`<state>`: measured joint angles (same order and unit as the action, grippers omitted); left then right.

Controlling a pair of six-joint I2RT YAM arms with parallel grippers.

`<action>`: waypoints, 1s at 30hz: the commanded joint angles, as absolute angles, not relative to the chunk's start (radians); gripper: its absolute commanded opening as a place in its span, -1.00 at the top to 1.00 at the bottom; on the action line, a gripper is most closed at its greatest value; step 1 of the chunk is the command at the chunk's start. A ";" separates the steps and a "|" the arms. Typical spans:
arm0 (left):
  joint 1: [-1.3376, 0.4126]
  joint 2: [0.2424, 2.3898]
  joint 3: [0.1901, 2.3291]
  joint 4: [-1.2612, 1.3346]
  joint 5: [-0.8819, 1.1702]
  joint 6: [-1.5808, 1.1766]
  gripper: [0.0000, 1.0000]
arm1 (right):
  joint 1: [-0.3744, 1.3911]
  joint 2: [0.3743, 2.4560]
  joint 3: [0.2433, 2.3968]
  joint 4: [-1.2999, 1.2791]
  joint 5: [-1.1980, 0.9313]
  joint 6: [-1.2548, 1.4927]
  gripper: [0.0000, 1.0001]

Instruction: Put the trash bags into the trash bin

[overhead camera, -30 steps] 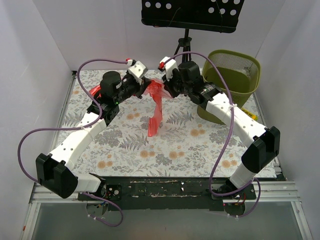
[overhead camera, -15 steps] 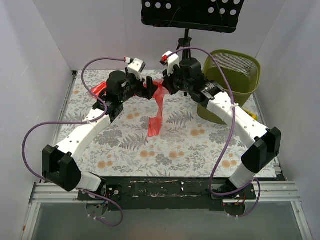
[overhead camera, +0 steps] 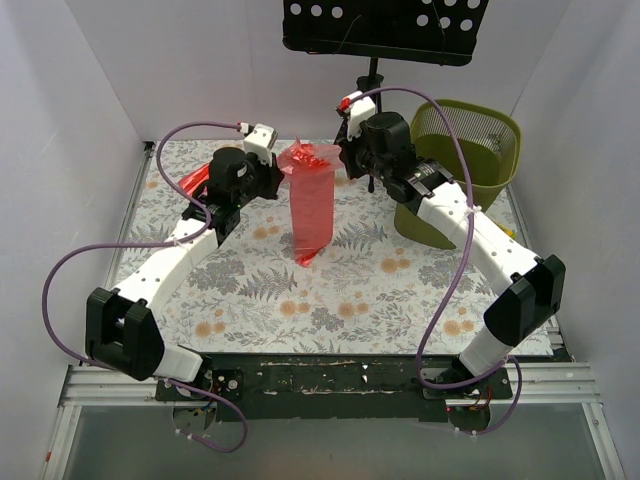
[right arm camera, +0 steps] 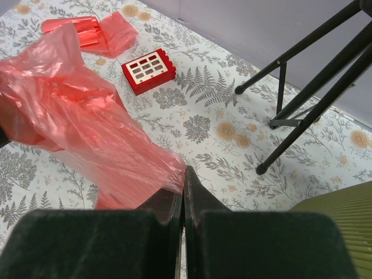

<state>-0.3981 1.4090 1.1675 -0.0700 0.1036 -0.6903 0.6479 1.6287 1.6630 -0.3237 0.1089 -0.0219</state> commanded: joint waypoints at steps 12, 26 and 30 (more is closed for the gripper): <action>-0.371 1.270 1.206 -0.078 0.374 -0.569 1.00 | 0.632 1.565 1.650 -0.296 -0.138 -0.143 -0.18; -0.417 1.163 1.155 -0.121 0.428 -0.243 1.00 | 0.632 1.694 1.778 -0.335 -0.463 -0.114 -0.15; -0.422 1.135 1.144 -0.158 0.375 -0.230 1.00 | 0.627 1.698 1.792 -0.310 -0.346 -0.060 0.97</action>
<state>-0.4156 1.1828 1.1618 -0.1116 0.4049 -0.2935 0.6334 1.7054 1.7317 -0.3573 -0.4026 -0.1310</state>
